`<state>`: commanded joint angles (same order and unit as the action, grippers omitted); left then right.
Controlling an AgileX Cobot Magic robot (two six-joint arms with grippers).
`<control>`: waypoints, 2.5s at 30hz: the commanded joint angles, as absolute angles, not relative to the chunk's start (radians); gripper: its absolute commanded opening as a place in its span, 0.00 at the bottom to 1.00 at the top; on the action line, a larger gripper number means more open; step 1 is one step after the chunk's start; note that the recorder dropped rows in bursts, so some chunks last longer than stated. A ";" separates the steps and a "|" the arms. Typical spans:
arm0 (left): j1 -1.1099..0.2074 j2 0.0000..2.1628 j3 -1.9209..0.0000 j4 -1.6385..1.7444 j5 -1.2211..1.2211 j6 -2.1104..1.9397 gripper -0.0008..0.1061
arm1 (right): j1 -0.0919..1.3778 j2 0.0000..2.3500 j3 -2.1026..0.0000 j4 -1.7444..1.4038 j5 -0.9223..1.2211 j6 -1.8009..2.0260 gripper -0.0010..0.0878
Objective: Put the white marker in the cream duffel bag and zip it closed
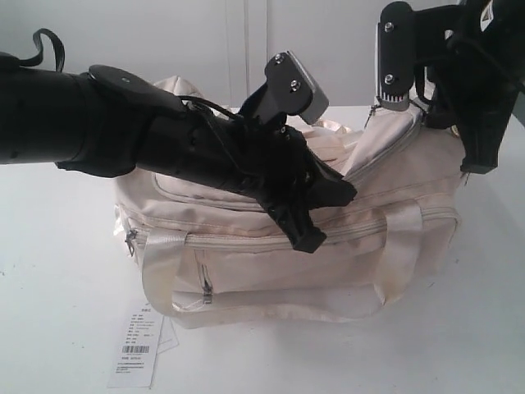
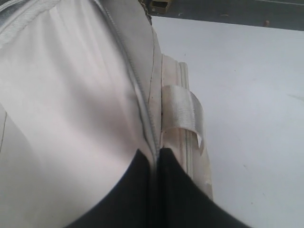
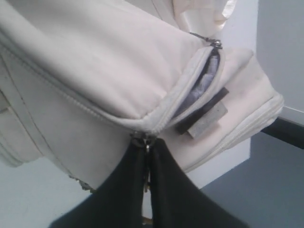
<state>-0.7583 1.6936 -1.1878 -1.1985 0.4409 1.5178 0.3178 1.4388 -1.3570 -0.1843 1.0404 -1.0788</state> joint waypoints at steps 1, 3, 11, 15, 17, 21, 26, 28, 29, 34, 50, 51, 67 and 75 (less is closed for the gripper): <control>-0.757 1.692 -1.188 -1.193 0.441 1.514 0.01 | 0.318 1.439 -1.357 -0.170 1.054 -1.079 0.01; -0.750 1.679 -1.188 -1.191 0.450 1.514 0.01 | 0.318 1.439 -1.357 -0.160 1.084 -1.077 0.01; -0.720 1.628 -1.186 -1.020 0.544 1.331 0.01 | 0.318 1.441 -1.358 -0.058 1.157 -1.096 0.01; -0.720 1.626 -1.186 -1.002 0.486 1.245 0.17 | 0.318 1.441 -1.358 -0.058 1.142 -1.096 0.01; -0.720 1.626 -1.186 -1.002 0.468 1.245 0.36 | 0.318 1.441 -1.358 -0.058 1.142 -1.096 0.01; -0.720 1.619 -1.186 -1.051 0.397 1.207 0.71 | 0.318 1.441 -1.358 -0.048 1.142 -1.096 0.01; -0.720 1.573 -1.188 -1.183 0.348 1.210 0.67 | 0.318 1.441 -1.358 -0.034 1.138 -1.096 0.01; -0.720 1.559 -1.188 -1.273 0.363 1.256 0.66 | 0.318 1.441 -1.358 -0.034 1.138 -1.096 0.01; -0.720 1.554 -1.188 -1.324 0.382 1.280 0.66 | 0.318 1.441 -1.358 -0.034 1.138 -1.096 0.01; -0.741 1.589 -1.188 -1.538 0.460 1.317 0.65 | 0.318 1.441 -1.358 -0.034 1.100 -1.060 0.01; -0.791 1.714 -1.188 -1.744 0.349 1.682 0.53 | 0.318 1.441 -1.358 -0.034 1.093 -1.035 0.01; -0.791 1.716 -1.188 -1.744 0.350 1.682 0.47 | 0.318 1.441 -1.358 -0.034 1.094 -1.033 0.01; -0.791 1.718 -1.188 -1.744 0.394 1.706 0.01 | 0.318 1.439 -1.376 -0.209 1.027 -0.883 0.01; -0.791 1.718 -1.188 -1.732 0.438 1.728 0.01 | 0.318 1.441 -1.376 -0.248 0.912 -0.856 0.01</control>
<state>-0.7910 1.7184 -1.1879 -1.7318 0.4381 1.7285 0.3178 1.4407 -1.3762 -0.2480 0.9118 -0.8557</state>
